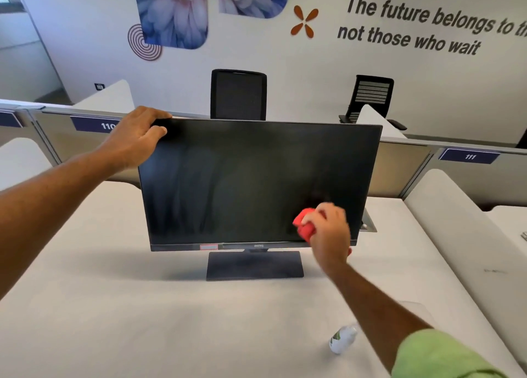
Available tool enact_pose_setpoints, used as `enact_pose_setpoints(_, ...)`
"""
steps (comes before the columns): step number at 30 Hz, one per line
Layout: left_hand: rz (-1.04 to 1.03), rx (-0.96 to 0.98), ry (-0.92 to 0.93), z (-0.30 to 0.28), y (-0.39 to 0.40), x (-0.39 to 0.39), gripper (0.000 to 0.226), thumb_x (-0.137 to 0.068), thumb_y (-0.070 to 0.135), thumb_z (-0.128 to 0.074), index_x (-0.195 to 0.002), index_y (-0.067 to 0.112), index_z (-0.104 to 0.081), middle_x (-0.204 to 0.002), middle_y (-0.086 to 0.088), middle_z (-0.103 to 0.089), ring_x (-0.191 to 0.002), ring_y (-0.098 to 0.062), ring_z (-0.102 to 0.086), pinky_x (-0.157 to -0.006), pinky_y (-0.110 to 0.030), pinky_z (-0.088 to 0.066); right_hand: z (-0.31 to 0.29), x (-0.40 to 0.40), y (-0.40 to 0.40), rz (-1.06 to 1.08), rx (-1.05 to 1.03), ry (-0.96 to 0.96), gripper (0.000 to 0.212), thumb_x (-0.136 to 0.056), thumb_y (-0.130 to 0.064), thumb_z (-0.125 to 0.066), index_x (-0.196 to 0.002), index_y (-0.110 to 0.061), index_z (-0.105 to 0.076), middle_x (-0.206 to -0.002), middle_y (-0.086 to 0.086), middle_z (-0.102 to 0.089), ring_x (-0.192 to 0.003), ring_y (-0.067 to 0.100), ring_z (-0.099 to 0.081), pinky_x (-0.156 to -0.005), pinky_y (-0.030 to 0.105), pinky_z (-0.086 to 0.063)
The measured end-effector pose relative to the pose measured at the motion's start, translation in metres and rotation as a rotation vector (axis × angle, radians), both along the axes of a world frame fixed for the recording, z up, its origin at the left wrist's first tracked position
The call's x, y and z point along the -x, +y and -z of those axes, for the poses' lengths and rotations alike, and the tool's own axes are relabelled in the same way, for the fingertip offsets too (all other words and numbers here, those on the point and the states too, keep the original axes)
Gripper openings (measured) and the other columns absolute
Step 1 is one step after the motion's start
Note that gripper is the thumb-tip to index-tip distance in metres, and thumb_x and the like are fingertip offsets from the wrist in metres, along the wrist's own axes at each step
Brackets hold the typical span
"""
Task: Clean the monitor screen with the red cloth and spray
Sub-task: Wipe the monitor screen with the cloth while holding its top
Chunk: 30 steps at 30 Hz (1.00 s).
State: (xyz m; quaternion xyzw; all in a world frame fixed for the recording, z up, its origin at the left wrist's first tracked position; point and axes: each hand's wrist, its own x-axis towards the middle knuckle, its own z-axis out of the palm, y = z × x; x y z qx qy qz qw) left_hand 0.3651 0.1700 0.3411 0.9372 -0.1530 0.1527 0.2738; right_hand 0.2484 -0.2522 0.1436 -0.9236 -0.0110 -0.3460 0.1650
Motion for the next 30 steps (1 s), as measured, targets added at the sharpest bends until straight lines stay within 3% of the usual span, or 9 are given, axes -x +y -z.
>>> enact_pose_setpoints(5,-0.007,0.003,0.013,0.0,-0.002,-0.002,0.054,-0.09,0.041,-0.039,-0.138,0.021,-0.054,-0.139,-0.01,-0.051,-0.132,-0.027,-0.043,-0.111,-0.043,-0.031,-0.115,-0.054,-0.057,0.085,0.012,-0.299,0.015,-0.085,-0.018,-0.067,-0.092,-0.019,-0.08,-0.112,0.01,-0.065,-0.102,0.037,-0.059,-0.075,0.037,-0.046)
enact_pose_setpoints(9,-0.011,0.001,0.013,0.001,-0.001,-0.003,0.052,-0.091,0.038,-0.04,-0.139,0.021,-0.053,-0.139,-0.011,-0.05,-0.132,-0.028,-0.043,-0.111,-0.045,-0.031,-0.176,-0.084,-0.077,0.122,0.069,-0.347,0.021,-0.093,-0.032,-0.06,-0.102,-0.028,-0.079,-0.12,0.002,-0.064,-0.113,0.031,-0.056,-0.074,0.03,-0.042)
enact_pose_setpoints(14,-0.005,-0.02,0.015,-0.003,-0.005,-0.006,0.055,-0.089,0.04,-0.039,-0.138,0.02,-0.054,-0.14,-0.011,-0.051,-0.133,-0.029,-0.043,-0.112,-0.046,-0.032,-0.107,-0.057,-0.064,0.214,-0.095,-0.248,0.034,-0.083,0.002,-0.068,-0.102,-0.025,-0.079,-0.125,0.005,-0.063,-0.12,0.034,-0.055,-0.08,0.04,-0.052)
enact_pose_setpoints(18,-0.004,-0.047,0.025,-0.003,-0.003,-0.008,0.058,-0.086,0.04,-0.039,-0.137,0.018,-0.056,-0.138,-0.013,-0.053,-0.131,-0.03,-0.044,-0.112,-0.044,-0.031,-0.037,-0.022,-0.032,0.346,-0.604,-0.116,0.029,-0.089,0.0,-0.068,-0.105,-0.023,-0.075,-0.112,-0.012,-0.059,-0.111,-0.008,-0.052,-0.085,0.042,-0.056)
enact_pose_setpoints(19,-0.003,-0.047,0.026,-0.003,-0.002,-0.008,0.058,-0.086,0.04,-0.04,-0.137,0.017,-0.056,-0.138,-0.014,-0.053,-0.131,-0.03,-0.044,-0.112,-0.044,-0.031,-0.025,-0.015,-0.02,0.4,-0.71,-0.088,0.029,-0.09,0.001,-0.067,-0.106,-0.023,-0.074,-0.113,-0.011,-0.058,-0.112,-0.007,-0.053,-0.086,0.041,-0.057)
enact_pose_setpoints(22,0.0,-0.052,0.023,-0.004,0.0,-0.008,0.058,-0.086,0.04,-0.04,-0.137,0.018,-0.055,-0.138,-0.014,-0.052,-0.131,-0.03,-0.044,-0.113,-0.044,-0.031,0.004,0.003,0.014,0.499,-0.882,0.029,0.03,-0.092,0.0,-0.069,-0.114,-0.021,-0.073,-0.131,0.007,-0.059,-0.118,0.031,-0.06,-0.087,0.036,-0.055)
enact_pose_setpoints(25,0.012,-0.069,0.027,-0.004,0.001,-0.008,0.058,-0.086,0.041,-0.039,-0.138,0.019,-0.054,-0.139,-0.013,-0.052,-0.132,-0.03,-0.044,-0.112,-0.045,-0.031,0.012,0.006,0.04,0.543,-1.017,0.084,0.026,-0.098,-0.01,-0.071,-0.121,-0.021,-0.071,-0.134,0.008,-0.058,-0.118,0.032,-0.06,-0.088,0.037,-0.059)
enact_pose_setpoints(28,0.014,-0.083,0.037,-0.004,0.002,-0.006,0.059,-0.086,0.043,-0.038,-0.138,0.02,-0.053,-0.14,-0.013,-0.052,-0.132,-0.03,-0.043,-0.112,-0.045,-0.031,0.014,0.004,0.075,0.547,-1.073,0.051,0.028,-0.096,-0.004,-0.067,-0.102,-0.031,-0.067,-0.118,-0.005,-0.055,-0.109,0.028,-0.06,-0.072,0.025,-0.051)
enact_pose_setpoints(30,0.016,-0.085,0.037,-0.004,0.003,-0.004,0.059,-0.086,0.044,-0.038,-0.139,0.02,-0.053,-0.14,-0.013,-0.051,-0.132,-0.03,-0.043,-0.112,-0.046,-0.032,0.017,0.005,0.106,0.524,-1.061,0.054,0.03,-0.093,-0.001,-0.064,-0.095,-0.031,-0.067,-0.115,-0.006,-0.055,-0.107,0.032,-0.061,-0.073,0.033,-0.054)
